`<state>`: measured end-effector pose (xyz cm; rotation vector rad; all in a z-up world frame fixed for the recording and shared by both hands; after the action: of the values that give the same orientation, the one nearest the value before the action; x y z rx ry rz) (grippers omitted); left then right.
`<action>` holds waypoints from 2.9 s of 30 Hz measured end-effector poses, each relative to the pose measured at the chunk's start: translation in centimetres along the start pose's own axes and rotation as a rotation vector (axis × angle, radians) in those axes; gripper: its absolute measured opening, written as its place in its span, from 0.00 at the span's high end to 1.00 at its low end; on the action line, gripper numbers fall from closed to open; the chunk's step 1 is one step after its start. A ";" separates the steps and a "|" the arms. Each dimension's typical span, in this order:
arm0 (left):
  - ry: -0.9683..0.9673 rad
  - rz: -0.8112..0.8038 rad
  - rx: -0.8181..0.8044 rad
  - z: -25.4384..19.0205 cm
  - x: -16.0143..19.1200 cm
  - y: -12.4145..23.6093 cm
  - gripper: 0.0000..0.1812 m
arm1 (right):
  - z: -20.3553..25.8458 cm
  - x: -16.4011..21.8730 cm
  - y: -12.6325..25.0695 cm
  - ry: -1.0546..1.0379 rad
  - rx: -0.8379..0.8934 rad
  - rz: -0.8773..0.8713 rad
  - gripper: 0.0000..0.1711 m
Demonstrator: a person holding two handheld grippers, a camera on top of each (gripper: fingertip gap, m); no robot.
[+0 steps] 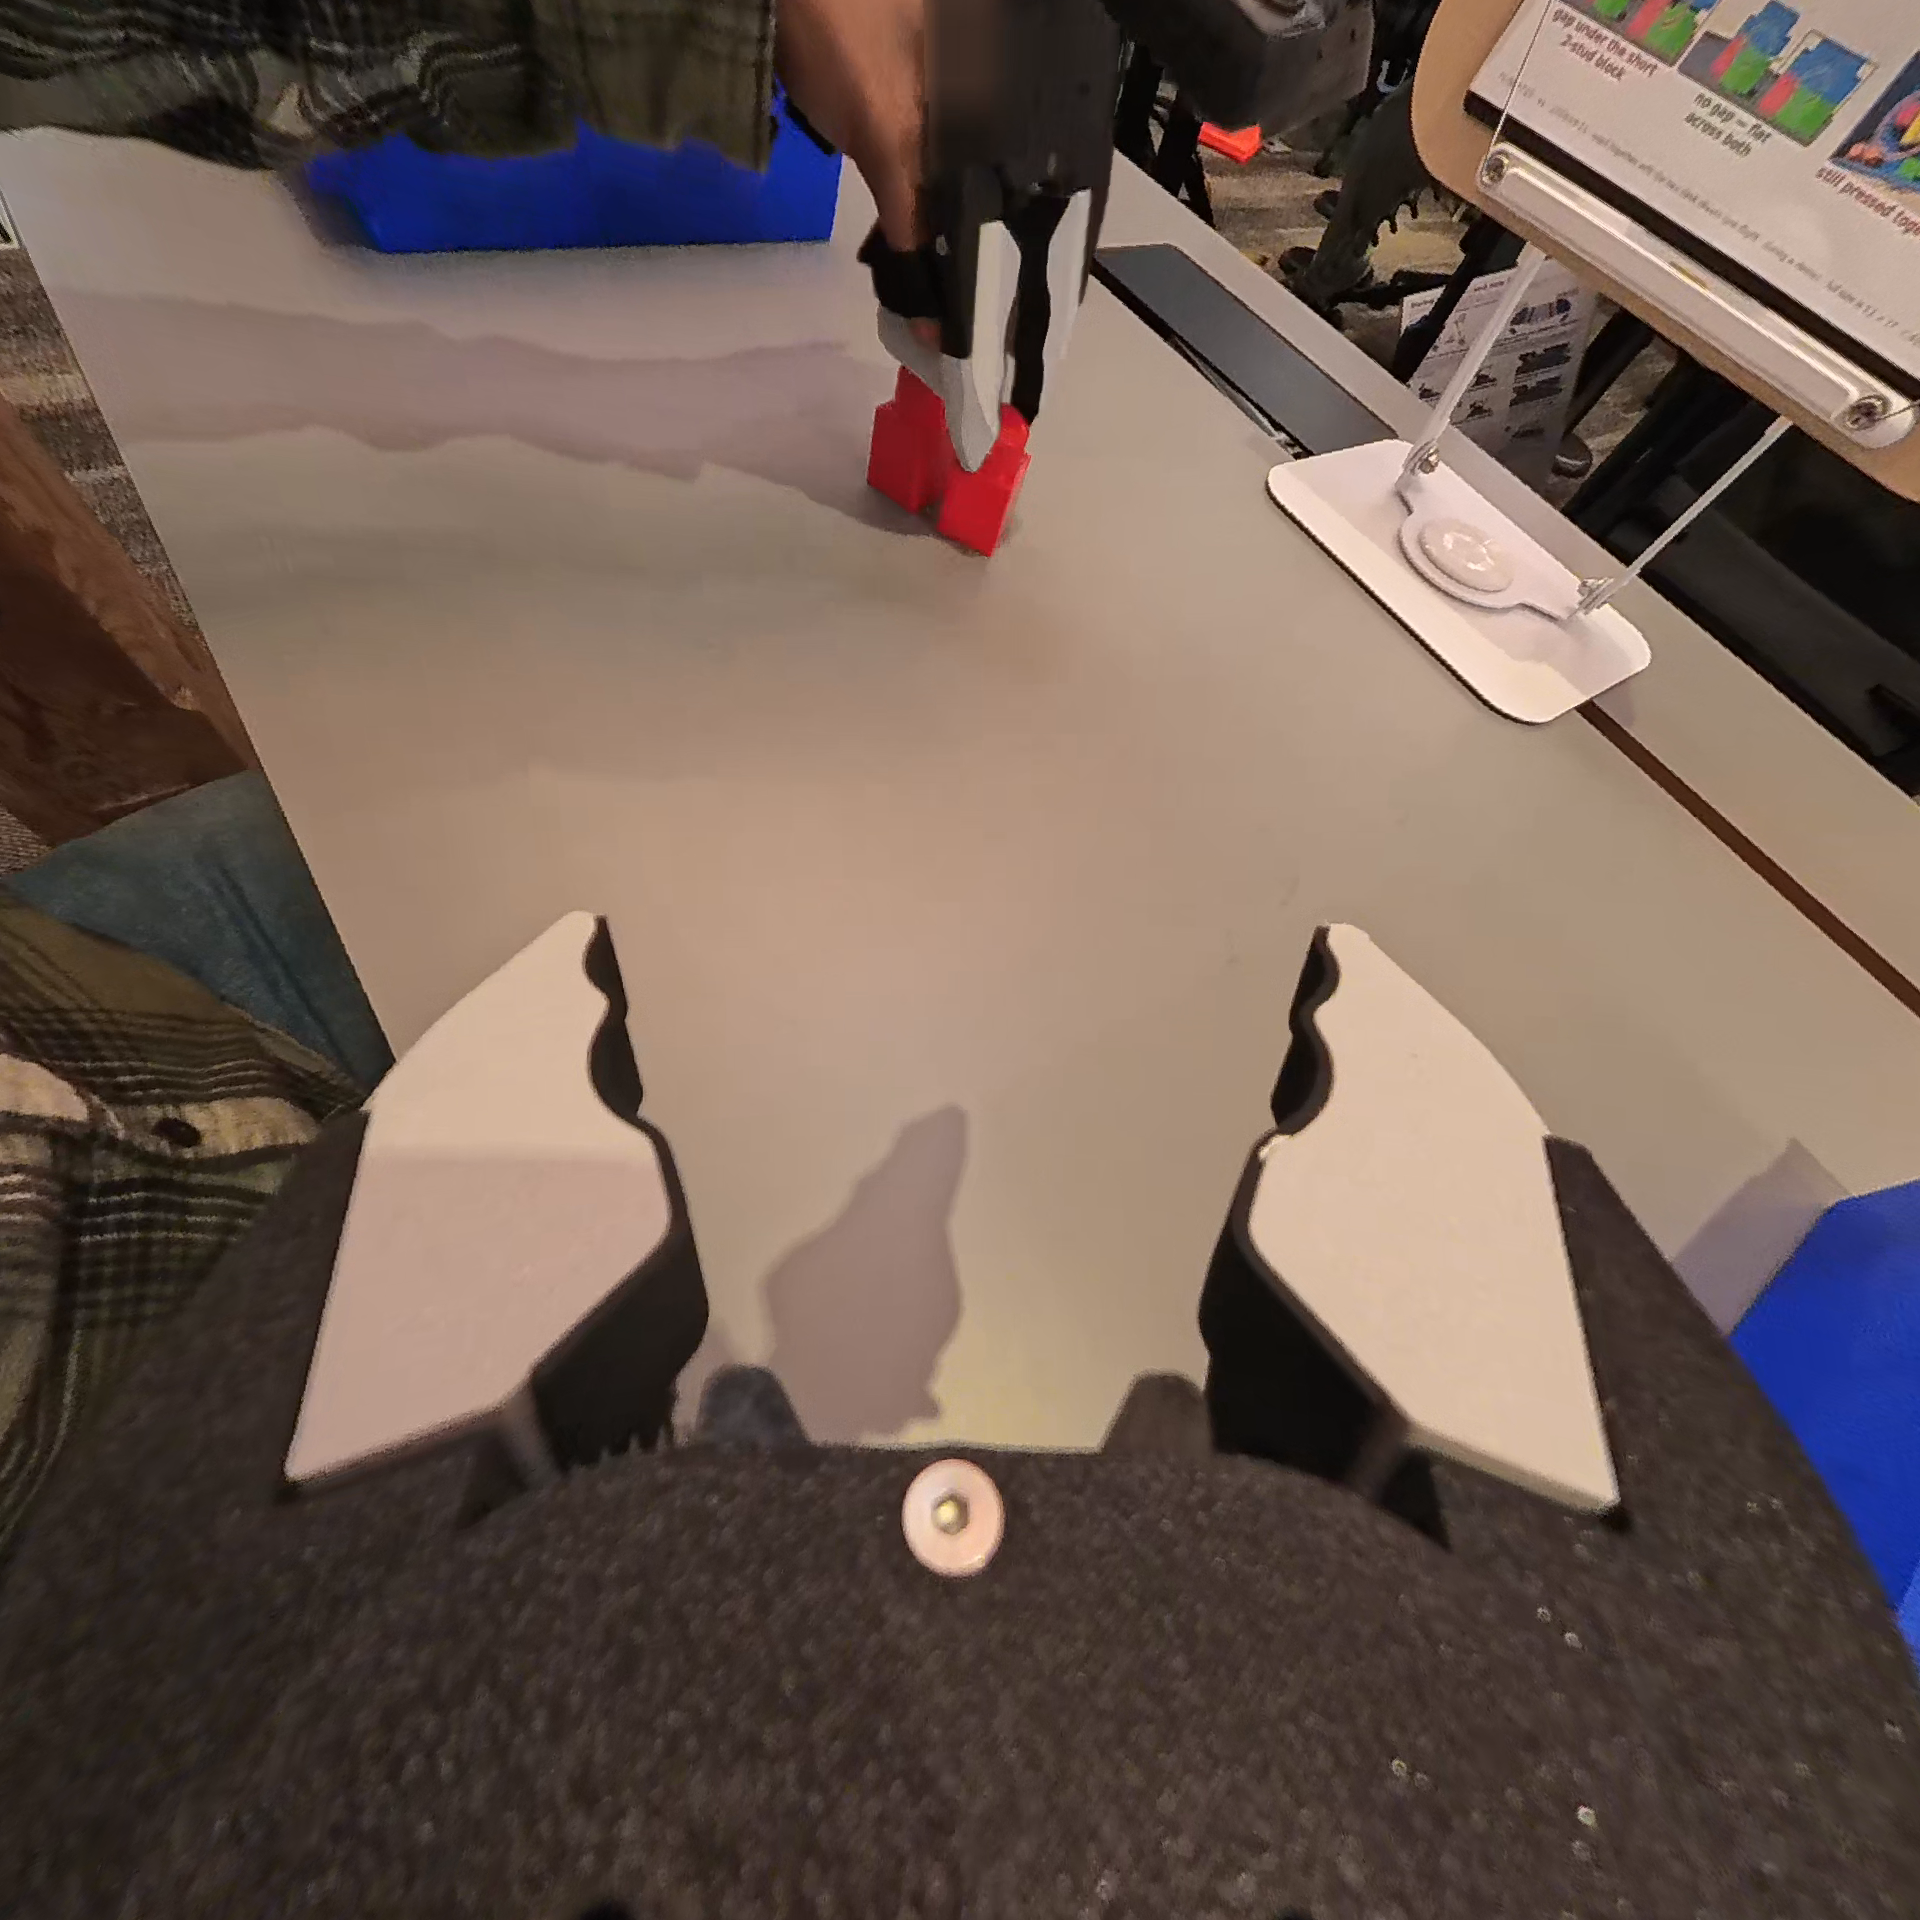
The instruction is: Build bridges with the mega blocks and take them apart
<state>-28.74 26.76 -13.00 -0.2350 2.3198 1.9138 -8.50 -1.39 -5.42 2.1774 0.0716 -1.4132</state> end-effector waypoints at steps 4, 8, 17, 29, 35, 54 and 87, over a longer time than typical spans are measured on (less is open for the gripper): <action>-0.065 0.060 0.072 -0.6 0.3 0.0 0.84 | 0.0 0.2 -0.1 -0.001 -0.004 0.007 0.30; -0.137 0.097 0.092 -0.6 0.3 0.0 0.84 | 0.0 0.2 -0.1 -0.001 -0.004 0.006 0.30; -0.179 0.112 0.098 -0.1 0.6 0.0 0.84 | -0.2 0.5 -0.1 -0.004 -0.002 0.016 0.30; -0.222 0.146 0.098 0.1 1.1 0.2 0.84 | -0.1 0.6 -0.1 -0.001 -0.003 0.022 0.31; -0.227 0.140 0.111 0.1 1.2 0.2 0.84 | -0.1 0.6 0.0 -0.002 0.001 0.026 0.30; 0.010 -0.721 -0.268 -0.5 7.4 16.2 0.57 | 0.3 1.3 -0.4 -0.027 -0.014 0.010 0.29; 0.663 -0.795 -0.508 -7.5 35.8 16.8 0.68 | 2.2 0.4 -4.0 -0.017 -0.104 0.006 0.30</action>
<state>-67.17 21.10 -2.40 -1.7471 1.4842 2.0559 -11.42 0.89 -8.06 2.0790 0.1298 -1.3928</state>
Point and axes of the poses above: each gripper's, where its closed fingertips meet, y back along the fingers, x out of its underside, z = x × y across the jaws, the point moved 4 cm from there along y, back along the fingers, and after that the axes turned 13 degrees about x, right-handed, at the moved point
